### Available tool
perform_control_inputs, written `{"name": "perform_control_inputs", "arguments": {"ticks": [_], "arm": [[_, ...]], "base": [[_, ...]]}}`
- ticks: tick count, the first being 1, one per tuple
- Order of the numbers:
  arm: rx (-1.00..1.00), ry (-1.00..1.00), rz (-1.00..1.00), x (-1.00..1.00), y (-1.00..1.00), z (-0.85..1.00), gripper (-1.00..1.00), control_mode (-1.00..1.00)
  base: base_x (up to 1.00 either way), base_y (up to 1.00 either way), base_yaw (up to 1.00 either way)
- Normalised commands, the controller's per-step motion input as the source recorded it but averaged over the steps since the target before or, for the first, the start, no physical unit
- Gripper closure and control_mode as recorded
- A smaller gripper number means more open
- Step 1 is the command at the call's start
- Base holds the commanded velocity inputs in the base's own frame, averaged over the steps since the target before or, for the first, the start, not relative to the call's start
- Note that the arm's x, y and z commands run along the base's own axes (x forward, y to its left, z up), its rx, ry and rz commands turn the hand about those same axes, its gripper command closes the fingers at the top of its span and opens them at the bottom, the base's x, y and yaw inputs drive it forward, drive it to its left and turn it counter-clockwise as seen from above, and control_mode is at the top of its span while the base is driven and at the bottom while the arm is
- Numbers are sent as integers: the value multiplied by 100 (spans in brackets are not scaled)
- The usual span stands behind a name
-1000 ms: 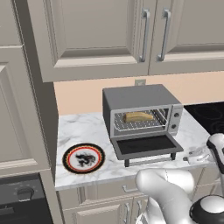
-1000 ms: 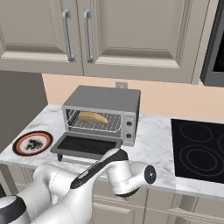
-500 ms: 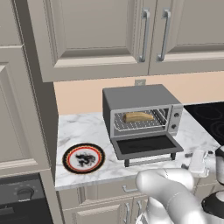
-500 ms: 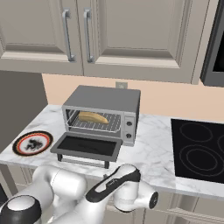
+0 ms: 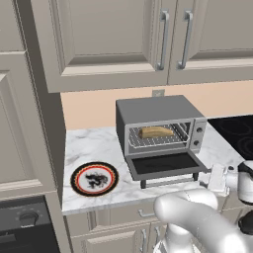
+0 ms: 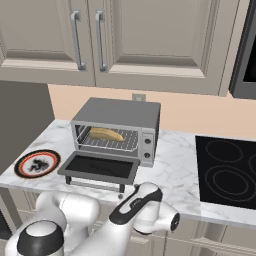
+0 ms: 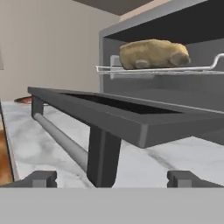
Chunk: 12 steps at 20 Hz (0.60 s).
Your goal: Pull the toaster oven rack outwards. Pick up the baguette from the plate and place it on the toaster oven rack. Close the toaster oven door fully and set the temperature to the lowest setting.
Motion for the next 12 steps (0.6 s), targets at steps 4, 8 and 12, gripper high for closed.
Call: {"name": "perform_control_inputs", "arguments": {"ticks": [4, 8, 12], "arm": [[0, 1, 0, 35, 27, 0, -100, -100], [0, 0, 0, 21, 27, 0, -100, -100], [0, 0, 0, 1, 12, 12, -100, -100]], "base": [[0, 0, 0], [0, 0, 0], [0, 0, 0]]}}
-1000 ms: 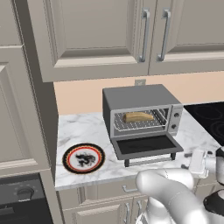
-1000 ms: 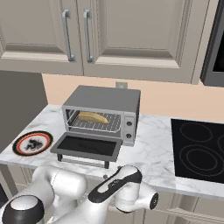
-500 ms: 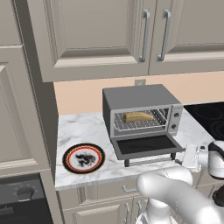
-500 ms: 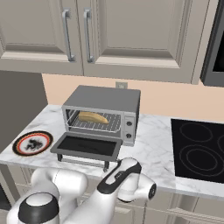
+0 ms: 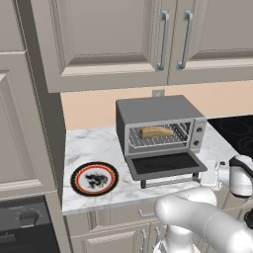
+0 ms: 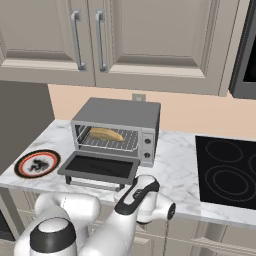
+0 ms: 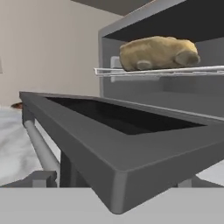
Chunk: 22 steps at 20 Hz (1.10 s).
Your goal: Pull the toaster oven rack outwards. Pick up the baguette from the plate and place it on the toaster oven rack. Close the toaster oven door fully and set the temperature to the lowest setting.
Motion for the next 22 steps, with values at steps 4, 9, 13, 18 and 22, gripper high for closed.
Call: {"name": "perform_control_inputs", "arguments": {"ticks": [4, 9, 13, 18, 22], "arm": [[0, -3, 0, 0, 0, 71, -100, -100], [7, -11, 0, 0, 0, 96, -100, -100], [1, -3, -3, 17, 3, 94, -100, -100], [-8, 6, -16, 74, 0, 32, -100, -100], [-11, 10, -19, 94, 0, 9, -100, -100]], "base": [[0, 0, 0], [0, 0, 0], [0, 0, 0], [0, 0, 0], [0, 0, 0]]}}
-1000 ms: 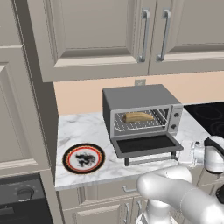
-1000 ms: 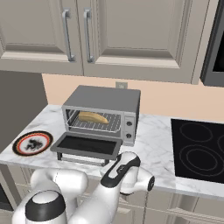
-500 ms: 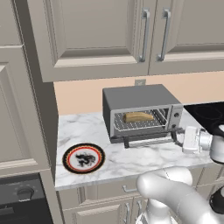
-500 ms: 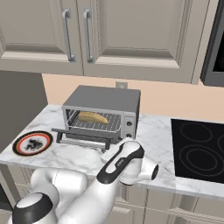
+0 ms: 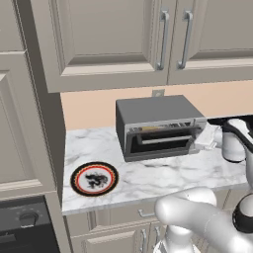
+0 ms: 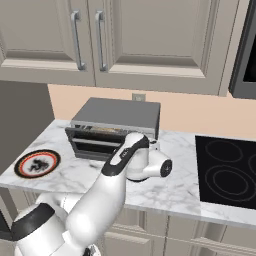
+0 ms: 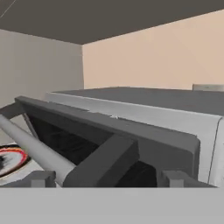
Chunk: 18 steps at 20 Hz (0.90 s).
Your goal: Pull the toaster oven rack outwards. Pick up the baguette from the plate and place it on the toaster oven rack. Close the toaster oven door fully and set the temperature to the lowest setting.
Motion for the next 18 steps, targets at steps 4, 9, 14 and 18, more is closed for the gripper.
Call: {"name": "perform_control_inputs", "arguments": {"ticks": [4, 9, 14, 18], "arm": [[-9, 7, -18, 76, 0, 3, -100, -100], [-8, 5, -17, 65, 0, 4, -100, -100], [-8, 5, -17, 51, 0, 5, -100, -100], [-11, 14, -17, 28, 0, 2, -100, -100]], "base": [[0, 0, 0], [0, 0, 0], [0, 0, 0], [0, 0, 0]]}}
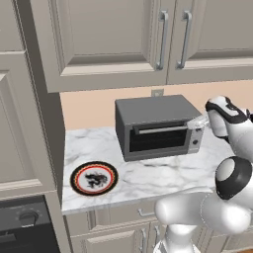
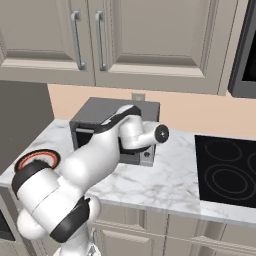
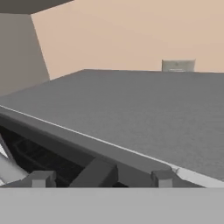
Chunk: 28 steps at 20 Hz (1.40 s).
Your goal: Pull the toaster oven rack outwards. Pick up the baguette from the plate and place it on the toaster oven rack. Close the toaster oven door fully and set the temperature to the lowest setting.
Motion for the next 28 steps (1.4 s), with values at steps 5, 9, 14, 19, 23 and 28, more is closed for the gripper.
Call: {"name": "perform_control_inputs", "arguments": {"ticks": [5, 9, 14, 19, 23, 28], "arm": [[-13, 11, -16, -12, 0, 0, -100, -100], [-9, 8, -22, -58, -17, 15, -100, -100], [-3, 15, -23, -74, -35, 43, -100, -100], [-12, 39, -25, -18, -3, 11, -100, -100], [-8, 43, -29, 30, -24, -2, -100, -100], [11, 1, -13, -16, -40, -5, -100, -100]], "base": [[0, 0, 0], [0, 0, 0], [0, 0, 0], [0, 0, 0], [0, 0, 0], [0, 0, 0]]}}
